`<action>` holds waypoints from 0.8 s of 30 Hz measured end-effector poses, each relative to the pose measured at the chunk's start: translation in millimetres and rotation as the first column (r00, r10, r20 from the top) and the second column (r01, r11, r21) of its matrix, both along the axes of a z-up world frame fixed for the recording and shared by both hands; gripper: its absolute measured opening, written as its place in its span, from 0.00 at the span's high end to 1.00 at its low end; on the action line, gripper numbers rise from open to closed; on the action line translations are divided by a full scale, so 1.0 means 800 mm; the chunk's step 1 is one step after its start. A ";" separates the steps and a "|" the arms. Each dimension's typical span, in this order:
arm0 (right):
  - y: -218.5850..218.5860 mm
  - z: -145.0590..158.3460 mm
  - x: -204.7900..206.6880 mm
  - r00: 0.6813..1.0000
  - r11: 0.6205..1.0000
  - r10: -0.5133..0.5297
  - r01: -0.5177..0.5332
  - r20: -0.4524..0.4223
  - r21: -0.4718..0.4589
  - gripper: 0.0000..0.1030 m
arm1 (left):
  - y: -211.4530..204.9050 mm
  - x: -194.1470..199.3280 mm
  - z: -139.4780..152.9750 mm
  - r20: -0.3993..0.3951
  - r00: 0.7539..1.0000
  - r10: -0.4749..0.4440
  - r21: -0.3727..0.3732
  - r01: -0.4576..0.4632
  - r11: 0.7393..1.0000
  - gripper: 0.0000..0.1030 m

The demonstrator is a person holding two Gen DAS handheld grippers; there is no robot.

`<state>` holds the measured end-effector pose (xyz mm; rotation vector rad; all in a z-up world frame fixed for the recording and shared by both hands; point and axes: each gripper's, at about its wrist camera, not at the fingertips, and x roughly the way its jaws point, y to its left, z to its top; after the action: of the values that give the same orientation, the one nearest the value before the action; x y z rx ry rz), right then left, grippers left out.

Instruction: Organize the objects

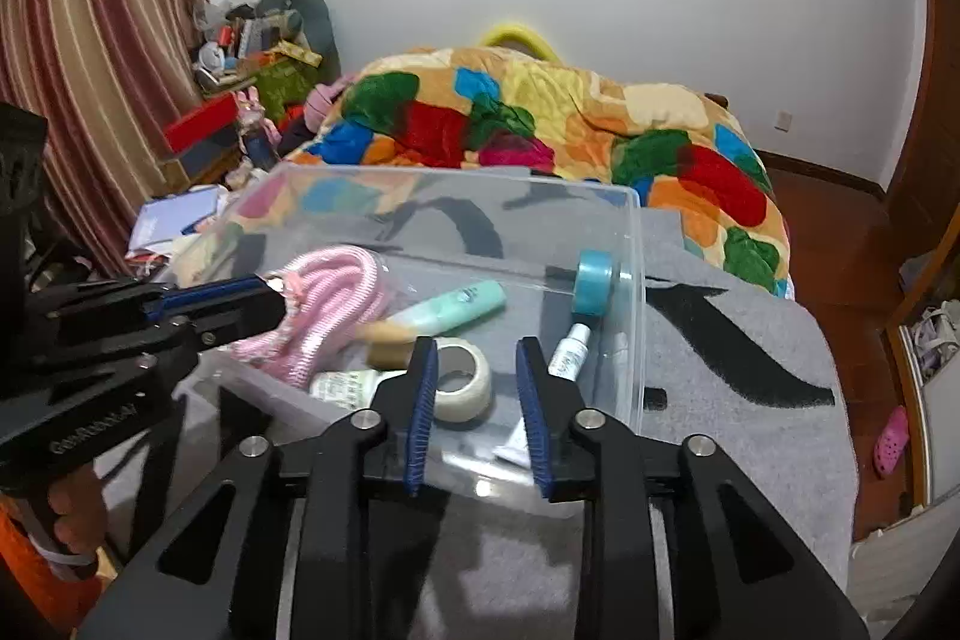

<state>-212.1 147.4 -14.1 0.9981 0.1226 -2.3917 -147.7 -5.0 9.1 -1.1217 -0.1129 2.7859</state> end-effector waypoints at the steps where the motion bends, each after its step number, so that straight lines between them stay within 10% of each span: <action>1: 0.001 0.004 0.003 1.000 1.000 0.002 -0.002 -0.006 -0.005 0.75 | 0.000 0.005 0.003 -0.010 1.000 -0.002 -0.002 0.001 1.000 0.90; 13: 0.022 0.048 0.080 0.989 0.997 -0.008 -0.003 -0.149 -0.078 0.23 | -0.008 0.074 0.030 -0.120 0.993 0.009 0.014 -0.007 1.000 0.36; 24: 0.032 0.024 0.114 0.988 0.998 -0.016 0.006 -0.154 -0.069 0.14 | 0.002 0.114 0.009 -0.159 0.987 0.028 -0.018 -0.031 0.999 0.14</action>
<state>-120.7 172.9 5.4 0.7833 0.0919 -2.4646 -56.3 -3.7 16.1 -0.9045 -0.0856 2.8951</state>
